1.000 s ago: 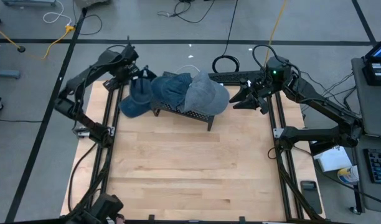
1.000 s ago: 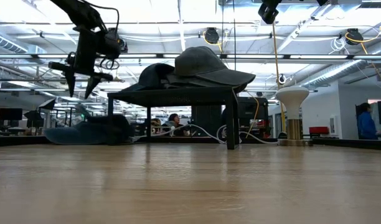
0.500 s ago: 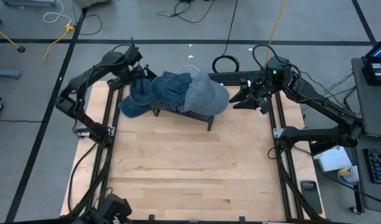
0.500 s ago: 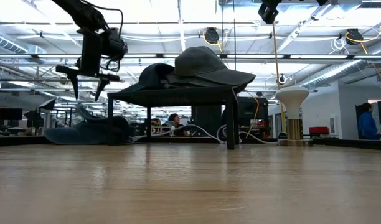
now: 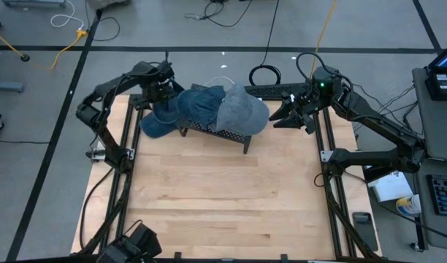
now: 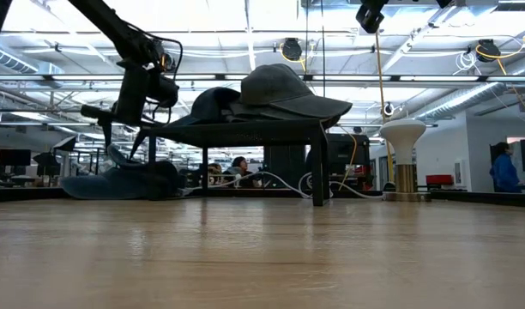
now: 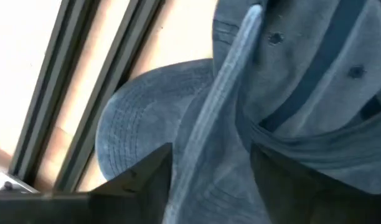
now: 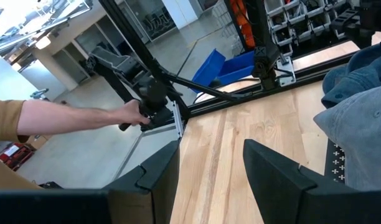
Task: Pick & Place hat
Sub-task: Stack the blue cap on the blue cap on the shelf
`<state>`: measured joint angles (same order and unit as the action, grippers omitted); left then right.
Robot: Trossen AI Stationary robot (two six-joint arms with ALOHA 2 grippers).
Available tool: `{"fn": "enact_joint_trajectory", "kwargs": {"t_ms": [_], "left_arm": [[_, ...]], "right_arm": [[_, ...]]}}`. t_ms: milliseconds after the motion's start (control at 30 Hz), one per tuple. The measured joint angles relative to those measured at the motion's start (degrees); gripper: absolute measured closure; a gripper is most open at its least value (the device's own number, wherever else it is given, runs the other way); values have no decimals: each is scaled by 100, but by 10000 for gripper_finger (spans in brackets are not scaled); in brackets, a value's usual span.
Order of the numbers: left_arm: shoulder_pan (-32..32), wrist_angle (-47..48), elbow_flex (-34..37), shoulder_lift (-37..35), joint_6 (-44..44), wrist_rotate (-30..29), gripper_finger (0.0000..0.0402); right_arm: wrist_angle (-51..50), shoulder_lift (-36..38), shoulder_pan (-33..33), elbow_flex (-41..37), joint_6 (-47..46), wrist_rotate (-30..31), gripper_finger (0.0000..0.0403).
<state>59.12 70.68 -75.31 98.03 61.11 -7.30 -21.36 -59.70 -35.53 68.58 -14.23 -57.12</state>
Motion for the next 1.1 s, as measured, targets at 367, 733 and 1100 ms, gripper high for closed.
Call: {"fn": "enact_joint_trajectory", "kwargs": {"t_ms": [367,733,1100], "left_arm": [[-2,193,90,50,-307,31,381],[-157,218,96,-1521,517,80,390],[-798,-1450,96,-3606,275,-1530,394]], "right_arm": [[-35,0,0,0,-3,1,232],[-31,0,0,0,48,10,232],[-11,0,0,0,-25,159,232]]}}
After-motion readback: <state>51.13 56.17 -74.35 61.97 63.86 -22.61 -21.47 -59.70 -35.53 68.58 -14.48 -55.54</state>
